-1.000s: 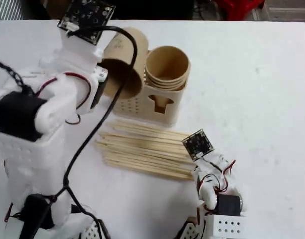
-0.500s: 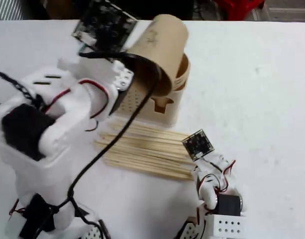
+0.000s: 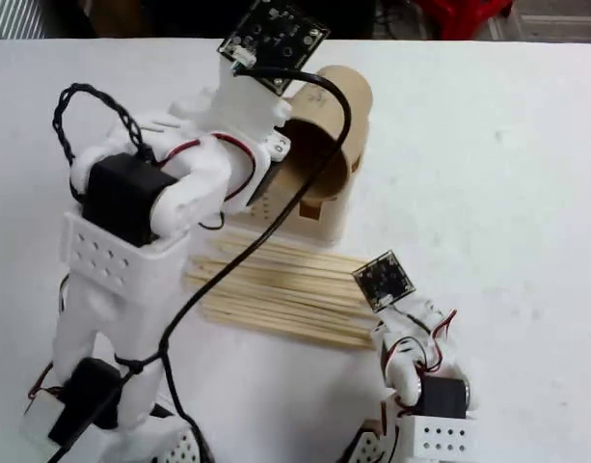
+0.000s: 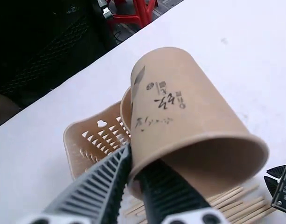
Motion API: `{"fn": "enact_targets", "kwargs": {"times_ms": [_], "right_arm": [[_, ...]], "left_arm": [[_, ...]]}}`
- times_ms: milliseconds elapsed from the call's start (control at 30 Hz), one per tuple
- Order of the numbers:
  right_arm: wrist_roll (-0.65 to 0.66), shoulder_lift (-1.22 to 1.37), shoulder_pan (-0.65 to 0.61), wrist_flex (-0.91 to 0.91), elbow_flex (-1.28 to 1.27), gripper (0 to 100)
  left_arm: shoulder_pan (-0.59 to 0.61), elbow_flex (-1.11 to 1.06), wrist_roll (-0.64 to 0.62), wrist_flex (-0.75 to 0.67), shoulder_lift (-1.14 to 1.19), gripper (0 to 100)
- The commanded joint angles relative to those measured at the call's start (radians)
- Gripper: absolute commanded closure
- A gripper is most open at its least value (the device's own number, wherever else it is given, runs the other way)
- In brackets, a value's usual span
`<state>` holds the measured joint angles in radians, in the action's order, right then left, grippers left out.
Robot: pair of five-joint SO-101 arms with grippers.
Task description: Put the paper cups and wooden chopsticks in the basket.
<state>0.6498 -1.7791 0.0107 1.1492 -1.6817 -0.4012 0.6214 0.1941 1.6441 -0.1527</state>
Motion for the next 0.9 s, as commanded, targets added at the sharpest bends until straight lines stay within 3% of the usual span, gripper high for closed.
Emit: {"fn": "enact_targets", "kwargs": {"times_ms": [0,100,267,567,867], "right_arm": [[0.014,-0.008,0.002,-0.002,-0.009,95.7],[0.014,-0.008,0.002,-0.002,-0.009,95.7],[0.014,-0.008,0.002,-0.002,-0.009,95.7],[0.014,-0.008,0.002,-0.002,-0.009,95.7],[0.014,-0.008,0.002,-0.002,-0.009,95.7]], "left_arm": [[0.001,0.009,-0.003,-0.003,0.005,95],[0.001,0.009,-0.003,-0.002,0.005,91],[0.002,0.011,-0.002,-0.026,0.01,92],[0.054,0.0,-0.002,-0.279,0.016,92],[0.056,0.011,0.002,-0.358,0.213,92]]}}
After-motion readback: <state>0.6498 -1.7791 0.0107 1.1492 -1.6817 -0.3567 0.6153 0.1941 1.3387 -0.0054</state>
